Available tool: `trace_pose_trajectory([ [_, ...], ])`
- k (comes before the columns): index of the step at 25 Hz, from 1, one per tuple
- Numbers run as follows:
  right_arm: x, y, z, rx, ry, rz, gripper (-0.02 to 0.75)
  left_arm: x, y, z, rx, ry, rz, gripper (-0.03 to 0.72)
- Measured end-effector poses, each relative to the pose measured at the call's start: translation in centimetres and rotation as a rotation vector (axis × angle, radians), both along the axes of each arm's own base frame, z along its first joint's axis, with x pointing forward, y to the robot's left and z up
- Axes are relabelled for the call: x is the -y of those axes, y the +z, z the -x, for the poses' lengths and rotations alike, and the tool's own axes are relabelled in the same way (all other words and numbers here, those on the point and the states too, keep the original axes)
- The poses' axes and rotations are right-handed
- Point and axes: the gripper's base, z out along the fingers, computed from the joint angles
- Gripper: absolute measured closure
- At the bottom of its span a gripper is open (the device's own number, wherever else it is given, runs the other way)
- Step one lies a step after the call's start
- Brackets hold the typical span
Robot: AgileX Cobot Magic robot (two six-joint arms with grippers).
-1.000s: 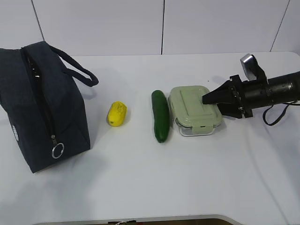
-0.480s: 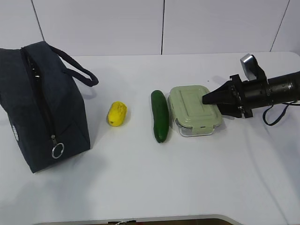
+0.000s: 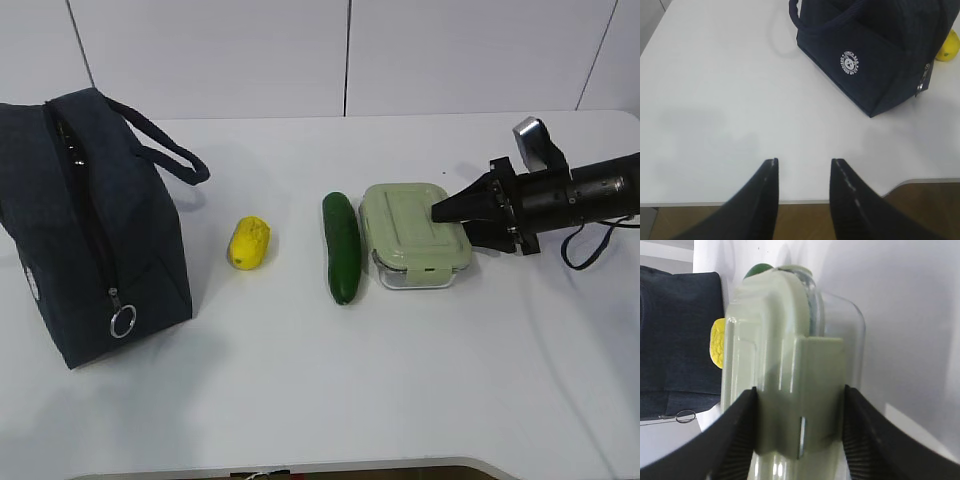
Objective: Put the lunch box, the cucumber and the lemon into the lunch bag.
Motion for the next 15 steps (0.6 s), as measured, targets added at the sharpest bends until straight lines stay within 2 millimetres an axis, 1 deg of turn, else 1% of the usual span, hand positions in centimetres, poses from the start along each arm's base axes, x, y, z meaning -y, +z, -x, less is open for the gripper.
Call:
trace_pose_trajectory([
  [4,0.0,0.0,0.0,-0.013,-0.007,-0.004,0.350,0.0,0.0,0.0,0.000,-0.002,-0.004,0.446],
  [7,0.0,0.4,0.0,-0.004,-0.005,0.021,0.350,0.0,0.0,0.0,0.000,-0.008,-0.014,0.446],
  [10,0.1,1.3,0.0,-0.003,-0.020,0.029,0.351,0.0,0.0,0.0,0.002,-0.007,-0.015,0.446],
  [15,0.1,2.7,0.1,0.014,-0.029,0.029,0.351,0.0,1.0,0.4,0.035,-0.006,-0.016,0.446],
])
